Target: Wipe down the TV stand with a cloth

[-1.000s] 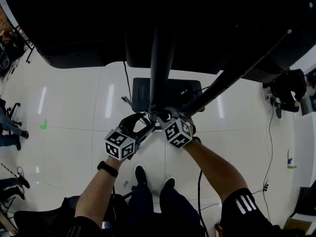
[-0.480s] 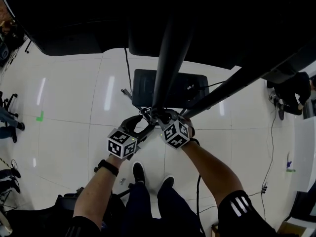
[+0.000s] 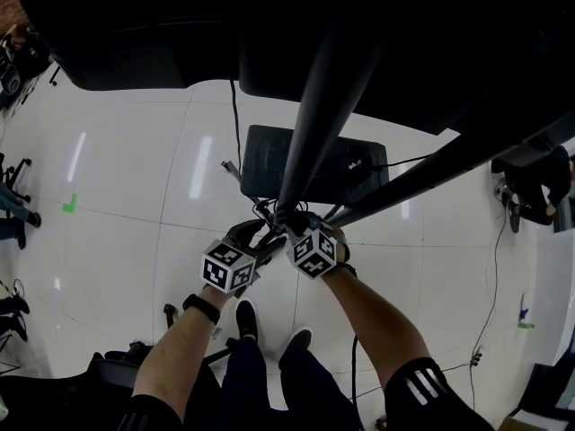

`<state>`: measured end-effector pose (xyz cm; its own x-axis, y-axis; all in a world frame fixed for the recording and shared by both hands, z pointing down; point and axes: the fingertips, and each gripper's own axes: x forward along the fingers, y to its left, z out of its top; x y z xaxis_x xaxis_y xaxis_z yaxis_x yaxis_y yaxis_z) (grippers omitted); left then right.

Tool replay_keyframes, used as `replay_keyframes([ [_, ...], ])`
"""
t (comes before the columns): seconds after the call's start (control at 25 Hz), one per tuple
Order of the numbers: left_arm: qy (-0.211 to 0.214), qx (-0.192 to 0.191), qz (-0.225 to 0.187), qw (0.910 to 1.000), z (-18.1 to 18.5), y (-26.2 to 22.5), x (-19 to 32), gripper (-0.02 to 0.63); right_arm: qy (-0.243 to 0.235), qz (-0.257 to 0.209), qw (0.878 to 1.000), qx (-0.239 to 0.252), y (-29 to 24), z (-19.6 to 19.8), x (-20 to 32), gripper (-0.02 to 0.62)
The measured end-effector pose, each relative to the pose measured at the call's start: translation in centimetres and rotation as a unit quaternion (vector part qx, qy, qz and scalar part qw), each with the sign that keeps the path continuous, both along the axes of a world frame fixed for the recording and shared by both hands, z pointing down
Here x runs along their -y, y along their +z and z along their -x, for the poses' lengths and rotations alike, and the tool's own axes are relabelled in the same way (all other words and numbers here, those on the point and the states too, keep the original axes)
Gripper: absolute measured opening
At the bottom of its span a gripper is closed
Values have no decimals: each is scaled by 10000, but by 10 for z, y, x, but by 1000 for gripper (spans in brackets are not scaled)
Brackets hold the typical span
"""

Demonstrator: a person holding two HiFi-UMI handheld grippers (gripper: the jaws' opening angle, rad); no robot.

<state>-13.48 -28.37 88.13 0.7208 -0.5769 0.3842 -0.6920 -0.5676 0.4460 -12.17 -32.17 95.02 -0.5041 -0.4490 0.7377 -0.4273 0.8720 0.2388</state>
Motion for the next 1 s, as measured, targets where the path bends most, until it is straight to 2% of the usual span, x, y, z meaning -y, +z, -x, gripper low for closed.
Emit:
replay_keyframes([
  [0.2, 44, 48, 20, 10000, -4, 4, -4, 310, 177, 119, 9994, 261, -3, -4, -2, 34],
  [0.48, 88, 68, -180, 9998, -9, -30, -18, 311, 123, -72, 9949, 1003, -65, -10, -23, 34],
  [0.6, 152, 41, -379, 9992, -19, -60, -29, 311, 90, -134, 9915, 1293, -99, -20, -37, 34],
  [0.8, 353, 46, -758, 9965, -43, -122, -43, 311, -51, -333, 9888, 1454, -163, -42, -55, 34],
  [1.0, 487, -18, -1230, 9912, -75, -202, -58, 311, -166, -764, 9810, 1774, -257, -69, -71, 34],
])
